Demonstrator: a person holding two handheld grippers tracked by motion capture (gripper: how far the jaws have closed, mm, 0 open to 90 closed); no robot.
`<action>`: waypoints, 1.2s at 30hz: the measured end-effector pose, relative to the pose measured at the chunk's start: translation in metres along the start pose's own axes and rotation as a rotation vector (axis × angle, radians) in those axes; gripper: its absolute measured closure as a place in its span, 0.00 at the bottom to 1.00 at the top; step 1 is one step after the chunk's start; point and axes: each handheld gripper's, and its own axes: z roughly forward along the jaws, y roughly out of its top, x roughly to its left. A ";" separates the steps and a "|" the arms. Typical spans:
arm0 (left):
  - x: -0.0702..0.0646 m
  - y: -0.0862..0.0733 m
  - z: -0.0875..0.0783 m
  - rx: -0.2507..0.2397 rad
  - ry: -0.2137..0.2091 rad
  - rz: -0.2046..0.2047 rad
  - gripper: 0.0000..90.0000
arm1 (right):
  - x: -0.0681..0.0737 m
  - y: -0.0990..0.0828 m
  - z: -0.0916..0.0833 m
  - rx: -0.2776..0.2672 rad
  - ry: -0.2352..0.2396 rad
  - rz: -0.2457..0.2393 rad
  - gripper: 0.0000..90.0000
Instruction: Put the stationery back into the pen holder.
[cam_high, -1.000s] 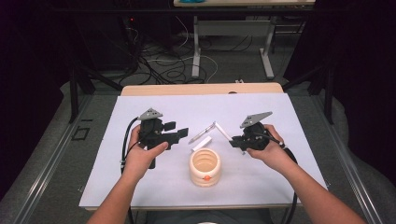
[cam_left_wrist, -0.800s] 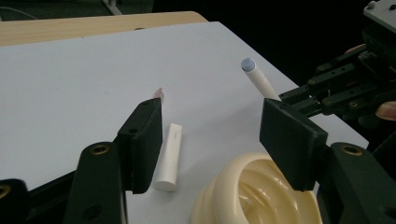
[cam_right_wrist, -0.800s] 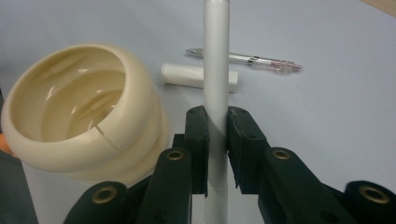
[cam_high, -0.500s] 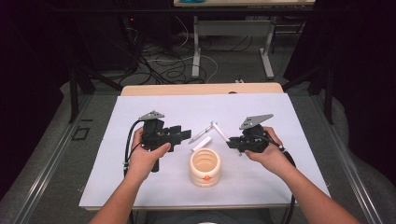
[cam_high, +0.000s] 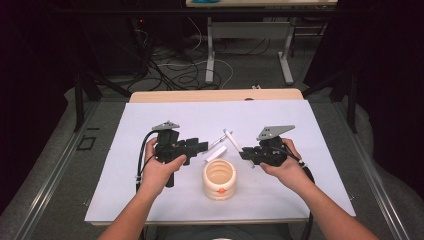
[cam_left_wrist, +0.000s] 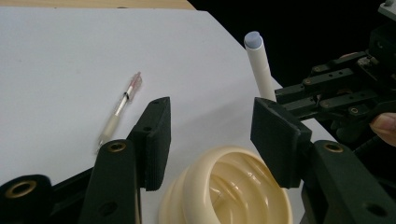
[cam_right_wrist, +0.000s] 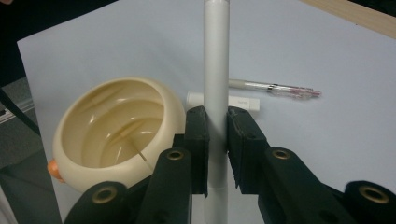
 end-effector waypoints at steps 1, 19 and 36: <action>0.000 0.000 0.001 0.003 -0.005 0.006 0.54 | 0.001 0.000 0.000 -0.005 0.002 0.002 0.88; -0.006 -0.001 0.007 -0.039 -0.043 -0.030 0.57 | 0.013 0.000 0.000 -0.141 0.066 0.093 0.88; -0.026 0.017 0.023 -0.080 -0.111 -0.057 0.64 | 0.021 0.008 0.007 -0.208 0.110 0.139 0.88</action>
